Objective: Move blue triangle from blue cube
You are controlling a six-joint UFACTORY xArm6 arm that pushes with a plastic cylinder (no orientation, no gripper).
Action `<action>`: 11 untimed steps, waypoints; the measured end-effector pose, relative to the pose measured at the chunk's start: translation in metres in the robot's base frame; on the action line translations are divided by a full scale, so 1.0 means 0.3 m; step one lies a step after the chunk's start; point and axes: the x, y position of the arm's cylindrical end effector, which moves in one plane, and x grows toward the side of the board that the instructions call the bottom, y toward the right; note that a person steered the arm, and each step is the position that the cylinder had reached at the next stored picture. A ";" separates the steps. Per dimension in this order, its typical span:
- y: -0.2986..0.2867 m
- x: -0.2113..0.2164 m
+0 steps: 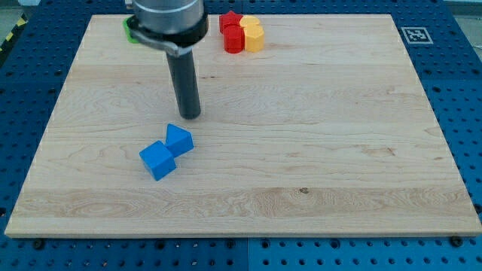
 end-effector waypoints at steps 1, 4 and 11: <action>0.079 0.105; -0.007 0.233; -0.061 0.139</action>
